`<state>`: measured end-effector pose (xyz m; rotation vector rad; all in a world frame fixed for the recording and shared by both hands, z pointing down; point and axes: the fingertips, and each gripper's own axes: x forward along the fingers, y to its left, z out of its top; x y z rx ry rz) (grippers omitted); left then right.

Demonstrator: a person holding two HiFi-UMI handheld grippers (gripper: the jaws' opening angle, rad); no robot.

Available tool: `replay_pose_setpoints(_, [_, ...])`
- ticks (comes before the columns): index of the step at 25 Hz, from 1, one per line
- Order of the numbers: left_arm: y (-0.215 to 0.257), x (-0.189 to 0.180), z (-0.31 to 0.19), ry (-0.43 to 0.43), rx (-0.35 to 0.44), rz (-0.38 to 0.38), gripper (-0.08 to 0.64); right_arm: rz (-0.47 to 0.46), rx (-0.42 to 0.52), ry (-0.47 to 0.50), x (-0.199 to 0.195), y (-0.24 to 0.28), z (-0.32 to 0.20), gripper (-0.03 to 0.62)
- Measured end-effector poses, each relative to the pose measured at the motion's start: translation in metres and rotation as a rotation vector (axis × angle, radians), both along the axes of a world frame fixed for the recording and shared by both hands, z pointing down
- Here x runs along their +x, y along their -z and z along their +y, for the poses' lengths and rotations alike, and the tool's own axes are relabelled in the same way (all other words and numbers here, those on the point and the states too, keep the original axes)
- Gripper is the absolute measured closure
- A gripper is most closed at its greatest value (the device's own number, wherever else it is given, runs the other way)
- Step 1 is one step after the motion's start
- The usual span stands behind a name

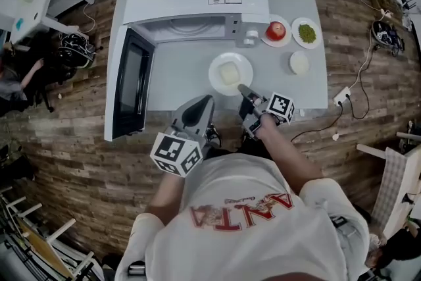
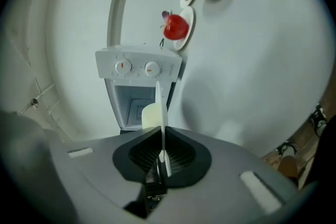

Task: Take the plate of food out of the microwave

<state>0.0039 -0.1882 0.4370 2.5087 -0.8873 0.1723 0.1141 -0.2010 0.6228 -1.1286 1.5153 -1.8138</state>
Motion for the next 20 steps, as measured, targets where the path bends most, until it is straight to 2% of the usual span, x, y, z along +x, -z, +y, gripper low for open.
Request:
replay_pose_setpoints(10, [0.001, 0.056, 0.024, -0.116, -0.002, -0.010, 0.554, 0.066, -0.066, -0.224, 0.107, -0.031, 0.047, 0.575])
replay_pose_setpoints(15, [0.000, 0.064, 0.027, -0.130, -0.004, -0.020, 0.554, 0.090, -0.086, -0.262, 0.128, -0.041, 0.047, 0.575])
replay_pose_setpoints(20, [-0.004, 0.061, 0.027, -0.118, -0.012, -0.027, 0.554, 0.088, -0.125, -0.274, 0.131, -0.052, 0.047, 0.575])
